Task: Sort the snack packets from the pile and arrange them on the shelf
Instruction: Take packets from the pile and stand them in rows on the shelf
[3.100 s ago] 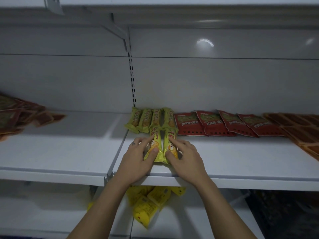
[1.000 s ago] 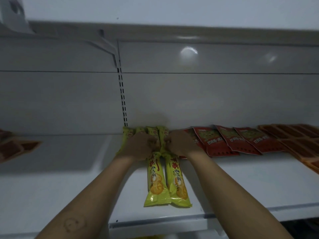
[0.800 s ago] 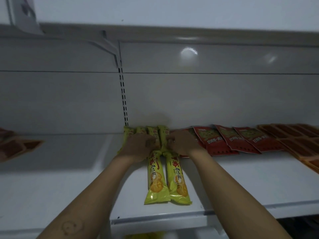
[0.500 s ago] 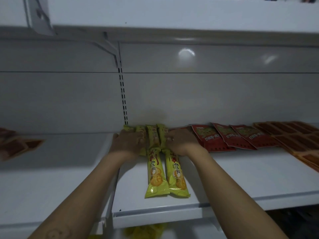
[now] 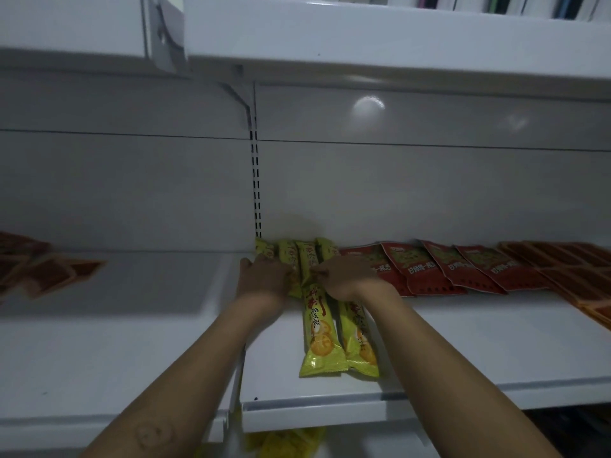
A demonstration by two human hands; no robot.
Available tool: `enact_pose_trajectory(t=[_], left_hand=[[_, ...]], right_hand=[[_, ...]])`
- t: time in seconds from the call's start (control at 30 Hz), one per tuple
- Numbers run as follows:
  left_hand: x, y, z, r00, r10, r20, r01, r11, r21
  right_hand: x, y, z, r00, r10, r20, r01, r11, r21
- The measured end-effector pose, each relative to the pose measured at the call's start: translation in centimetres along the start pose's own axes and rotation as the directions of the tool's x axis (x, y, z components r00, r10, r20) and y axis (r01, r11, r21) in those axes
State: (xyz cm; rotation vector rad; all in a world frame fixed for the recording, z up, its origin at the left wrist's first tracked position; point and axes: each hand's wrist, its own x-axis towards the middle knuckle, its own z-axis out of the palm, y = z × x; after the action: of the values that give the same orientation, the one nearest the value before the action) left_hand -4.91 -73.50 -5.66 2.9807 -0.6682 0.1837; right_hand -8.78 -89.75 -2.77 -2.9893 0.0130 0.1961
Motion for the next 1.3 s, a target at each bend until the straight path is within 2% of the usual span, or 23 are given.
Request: enact_pose_trajectory(t=[0.27,0.37,0.47,0.57,0.8,0.97,1.03,1.1,1.17,1.3], left_hand=[[-0.4,-0.6,-0.2,0.999,0.025,-0.044,-0.027,0.999,-0.044],[-0.7,-1.9,-0.4,0.996,-0.042,-0.073,0.036,0.996,-0.084],[-1.0,-3.3,-0.6,0.987,-0.156,-0.029,0.155,0.987,-0.038],[-1.4,-3.9,-0.2,0.982,-0.177,0.062,0.180,0.983,-0.035],[-1.5,-3.7,0.7,0.991,-0.110,0.080,0.121,0.982,-0.146],[-2.1,-3.6,0.4,0.991,-0.095,0.098,0.106,0.988,-0.111],[-3.1,-3.2,0.4,0.997,-0.073,0.013,0.074,0.992,-0.104],[-4.7,-2.0,0.1,0.991,-0.010,-0.135,-0.006,0.993,-0.121],[-6.4,-0.3,-0.5,0.980,0.052,-0.193,-0.090,0.977,-0.191],[-9.9,3.2,-0.6,0.994,0.096,-0.056,-0.109,0.944,-0.312]], right_hand=[[-0.2,-0.3,-0.1,1.000,0.007,0.013,-0.006,1.000,-0.012],[-0.6,-0.1,-0.3,1.000,0.019,-0.010,-0.019,1.000,0.021],[-1.6,0.1,-0.7,0.998,0.057,-0.030,-0.056,0.998,0.033],[-2.6,0.7,-0.6,0.995,0.094,0.015,-0.093,0.995,-0.020],[-5.3,0.8,0.4,0.990,0.140,-0.016,-0.139,0.988,0.068],[-6.9,0.9,0.8,0.984,0.153,-0.095,-0.140,0.982,0.129],[-7.7,0.9,1.1,0.980,0.159,-0.116,-0.141,0.979,0.149],[-8.4,1.1,1.4,0.977,0.167,-0.129,-0.143,0.974,0.178],[-9.2,1.3,1.6,0.974,0.180,-0.134,-0.151,0.968,0.203],[-10.5,1.5,2.2,0.965,0.218,-0.146,-0.166,0.938,0.306]])
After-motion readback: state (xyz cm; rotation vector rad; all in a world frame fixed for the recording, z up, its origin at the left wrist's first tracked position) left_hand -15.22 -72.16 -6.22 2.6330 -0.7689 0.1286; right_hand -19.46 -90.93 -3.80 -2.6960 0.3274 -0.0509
